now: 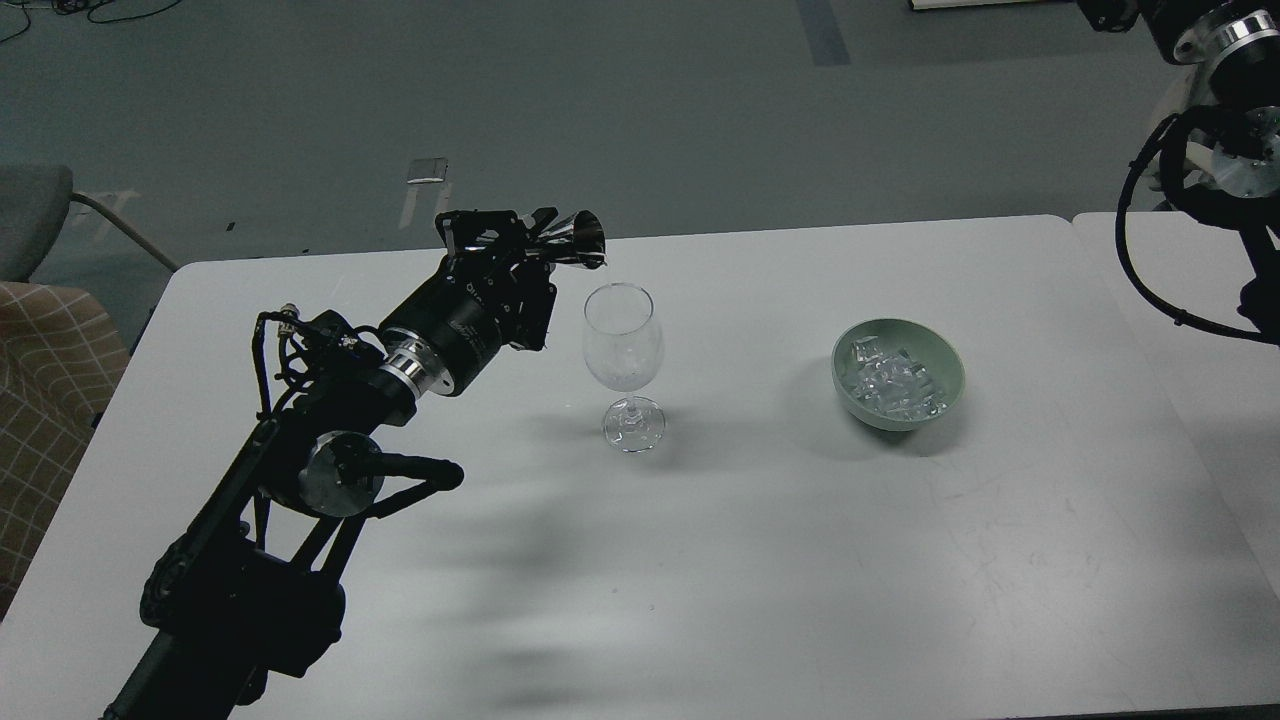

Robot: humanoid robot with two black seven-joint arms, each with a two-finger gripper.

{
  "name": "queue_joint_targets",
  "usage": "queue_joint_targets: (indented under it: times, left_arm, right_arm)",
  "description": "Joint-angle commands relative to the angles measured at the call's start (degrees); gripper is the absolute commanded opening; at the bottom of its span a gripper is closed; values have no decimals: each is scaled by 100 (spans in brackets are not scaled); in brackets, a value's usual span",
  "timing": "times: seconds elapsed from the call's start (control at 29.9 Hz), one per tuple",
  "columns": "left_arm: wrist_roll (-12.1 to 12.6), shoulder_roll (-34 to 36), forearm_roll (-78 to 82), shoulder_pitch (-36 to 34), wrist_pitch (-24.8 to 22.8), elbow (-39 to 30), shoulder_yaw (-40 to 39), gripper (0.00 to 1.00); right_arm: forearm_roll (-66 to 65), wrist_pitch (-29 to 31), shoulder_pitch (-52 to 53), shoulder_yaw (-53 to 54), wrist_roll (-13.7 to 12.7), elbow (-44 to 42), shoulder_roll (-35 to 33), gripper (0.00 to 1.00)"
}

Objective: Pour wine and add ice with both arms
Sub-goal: 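Tilt the jigger over the wine glass rim with the left gripper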

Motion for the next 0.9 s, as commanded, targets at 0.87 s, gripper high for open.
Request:
queue_joint_targets:
  times: [0.87]
  left_arm:
    - [8, 10, 1107, -61, -305, 68, 5, 0]
  right_arm:
    - [-1, 3, 0, 0, 5, 0, -8, 100]
